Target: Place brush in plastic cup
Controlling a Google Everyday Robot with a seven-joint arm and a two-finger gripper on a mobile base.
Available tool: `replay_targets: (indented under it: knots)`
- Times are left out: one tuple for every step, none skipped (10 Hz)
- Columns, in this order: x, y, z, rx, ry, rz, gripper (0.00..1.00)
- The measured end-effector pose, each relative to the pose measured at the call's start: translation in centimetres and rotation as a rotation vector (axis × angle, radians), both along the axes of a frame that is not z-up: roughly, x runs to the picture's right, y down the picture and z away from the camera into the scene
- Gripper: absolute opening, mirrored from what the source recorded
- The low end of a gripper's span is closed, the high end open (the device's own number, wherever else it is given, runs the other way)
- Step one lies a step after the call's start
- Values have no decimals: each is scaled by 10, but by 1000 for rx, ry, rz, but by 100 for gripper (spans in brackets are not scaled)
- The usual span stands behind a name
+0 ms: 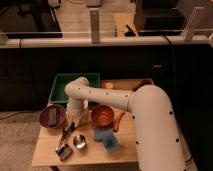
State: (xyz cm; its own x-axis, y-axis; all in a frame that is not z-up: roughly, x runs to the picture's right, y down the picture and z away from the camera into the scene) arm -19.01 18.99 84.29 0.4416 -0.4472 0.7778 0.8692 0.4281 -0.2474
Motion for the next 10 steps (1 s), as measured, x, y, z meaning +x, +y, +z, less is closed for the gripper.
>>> replay_targets:
  knots:
    - [0, 0, 0, 0, 0, 0, 0]
    - [0, 0, 0, 0, 0, 0, 0]
    - [0, 1, 0, -1, 0, 0, 0]
    - [0, 1, 0, -1, 0, 0, 0]
    - [0, 0, 0, -1, 0, 1, 0]
    - [0, 0, 0, -1, 0, 1, 0]
    - [0, 0, 0, -1, 0, 1, 0]
    - [1, -1, -1, 1, 1, 0, 0]
    - [6, -3, -2, 23, 22, -1, 0]
    - [11, -9, -8, 59, 50, 9, 0]
